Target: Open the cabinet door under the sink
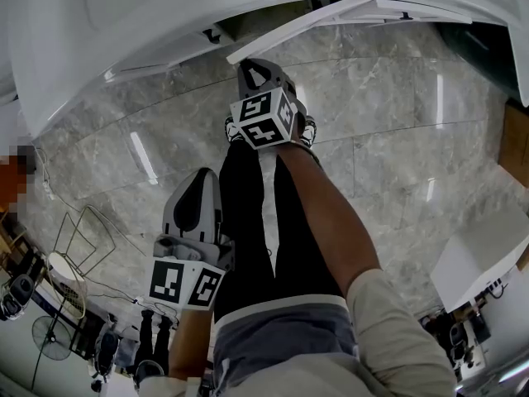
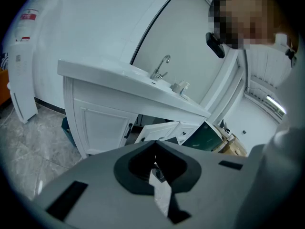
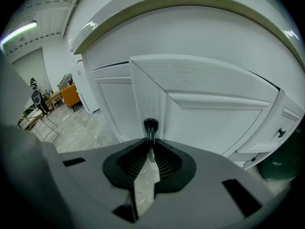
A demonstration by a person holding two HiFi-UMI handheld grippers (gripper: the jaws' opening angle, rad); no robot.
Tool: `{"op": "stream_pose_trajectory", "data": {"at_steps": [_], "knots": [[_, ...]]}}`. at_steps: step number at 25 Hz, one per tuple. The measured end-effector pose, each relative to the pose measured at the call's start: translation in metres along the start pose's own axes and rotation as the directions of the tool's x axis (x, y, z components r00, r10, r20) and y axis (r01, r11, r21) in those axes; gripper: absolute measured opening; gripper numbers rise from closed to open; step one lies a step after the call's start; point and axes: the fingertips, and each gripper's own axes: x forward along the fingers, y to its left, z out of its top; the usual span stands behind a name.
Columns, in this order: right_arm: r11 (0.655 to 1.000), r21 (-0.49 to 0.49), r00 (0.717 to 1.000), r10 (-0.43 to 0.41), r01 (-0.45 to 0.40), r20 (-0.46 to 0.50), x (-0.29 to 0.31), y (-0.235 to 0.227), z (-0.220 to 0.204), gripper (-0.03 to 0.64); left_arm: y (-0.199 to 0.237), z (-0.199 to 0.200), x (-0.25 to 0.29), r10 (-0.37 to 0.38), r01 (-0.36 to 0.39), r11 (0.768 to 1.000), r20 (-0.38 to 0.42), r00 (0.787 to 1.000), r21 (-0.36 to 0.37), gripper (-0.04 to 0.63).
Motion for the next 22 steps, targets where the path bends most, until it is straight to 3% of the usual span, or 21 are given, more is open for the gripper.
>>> {"op": "stream_pose_trajectory", "data": {"at_steps": [22], "knots": [[0.987, -0.121, 0.995, 0.098, -0.102, -0.037, -0.033, 0.002, -0.038, 0.054, -0.032, -0.006, 0.014, -0.018, 0.018, 1.0, -0.006, 1.0, -0.006, -0.002]]}}
